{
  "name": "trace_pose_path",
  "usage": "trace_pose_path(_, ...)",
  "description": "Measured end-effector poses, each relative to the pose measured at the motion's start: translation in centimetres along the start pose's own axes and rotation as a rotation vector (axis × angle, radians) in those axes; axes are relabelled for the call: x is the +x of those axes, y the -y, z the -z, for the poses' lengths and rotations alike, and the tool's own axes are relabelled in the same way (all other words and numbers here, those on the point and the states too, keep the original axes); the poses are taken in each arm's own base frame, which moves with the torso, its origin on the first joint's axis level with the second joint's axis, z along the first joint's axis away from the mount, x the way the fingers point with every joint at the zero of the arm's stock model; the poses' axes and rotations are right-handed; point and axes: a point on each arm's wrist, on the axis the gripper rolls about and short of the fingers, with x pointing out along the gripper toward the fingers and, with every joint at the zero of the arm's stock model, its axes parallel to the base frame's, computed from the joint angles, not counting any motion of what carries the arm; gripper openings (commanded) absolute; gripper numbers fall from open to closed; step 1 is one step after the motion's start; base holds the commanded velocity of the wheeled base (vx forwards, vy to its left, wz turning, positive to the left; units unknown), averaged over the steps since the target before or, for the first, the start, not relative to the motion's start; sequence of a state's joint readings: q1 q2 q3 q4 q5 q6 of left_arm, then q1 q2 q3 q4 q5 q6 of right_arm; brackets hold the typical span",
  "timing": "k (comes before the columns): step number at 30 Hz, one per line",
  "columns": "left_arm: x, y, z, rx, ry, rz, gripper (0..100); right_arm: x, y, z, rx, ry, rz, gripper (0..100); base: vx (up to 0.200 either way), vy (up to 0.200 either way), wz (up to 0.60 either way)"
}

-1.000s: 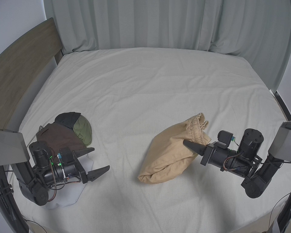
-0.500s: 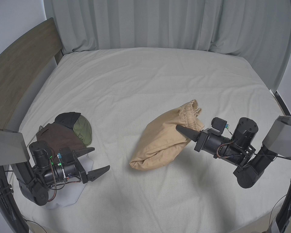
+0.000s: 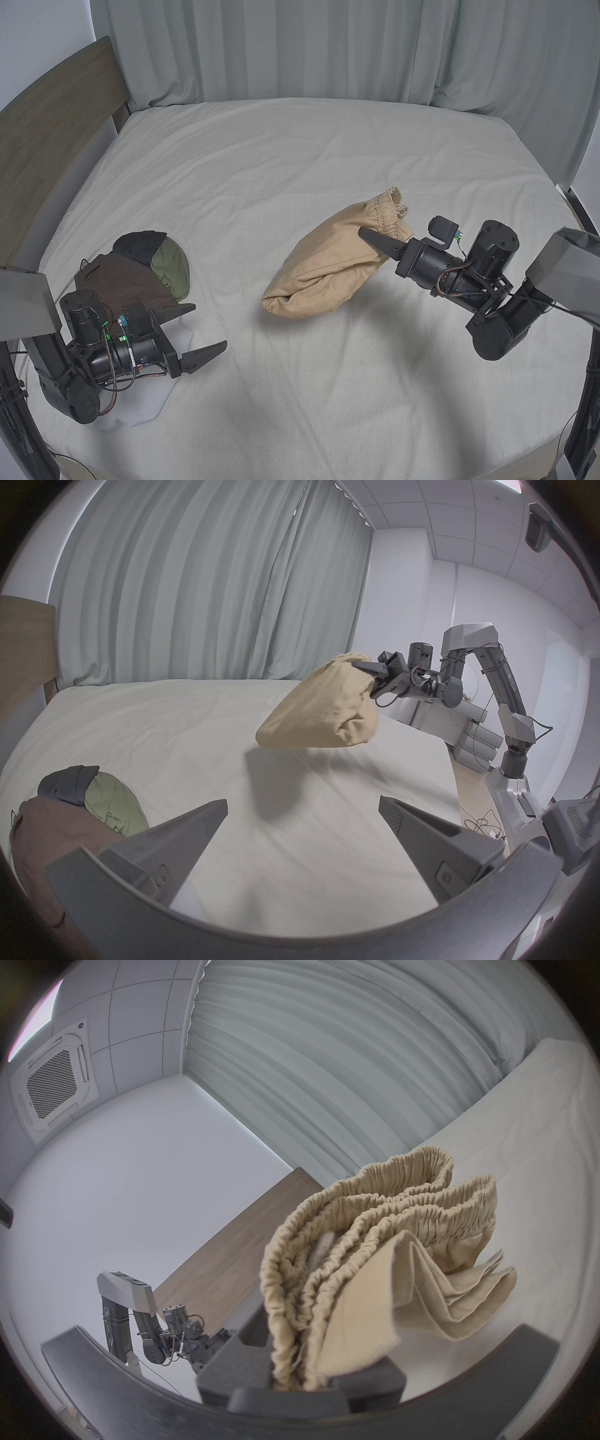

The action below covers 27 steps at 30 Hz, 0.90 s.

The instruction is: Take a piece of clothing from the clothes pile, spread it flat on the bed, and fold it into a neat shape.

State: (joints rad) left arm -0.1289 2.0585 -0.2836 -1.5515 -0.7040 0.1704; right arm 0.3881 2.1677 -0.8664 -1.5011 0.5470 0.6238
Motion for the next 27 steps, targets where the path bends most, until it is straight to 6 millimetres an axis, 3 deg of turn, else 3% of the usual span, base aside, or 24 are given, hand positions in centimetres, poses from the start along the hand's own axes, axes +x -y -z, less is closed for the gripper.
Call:
trace_pose_path(15, 0.0, 0.1, 0.1, -0.005, -0.006, 0.003, 100, 4.8, 3.9, -3.1, 0.000, 0.017, 0.035, 0, 0.000, 0.000, 0.00)
trace_pose_path(27, -0.2, 0.3, 0.3, -0.014, -0.016, 0.004, 100, 7.5, 7.1, -3.8, 0.022, 0.000, 0.081, 0, 0.000, 0.000, 0.00)
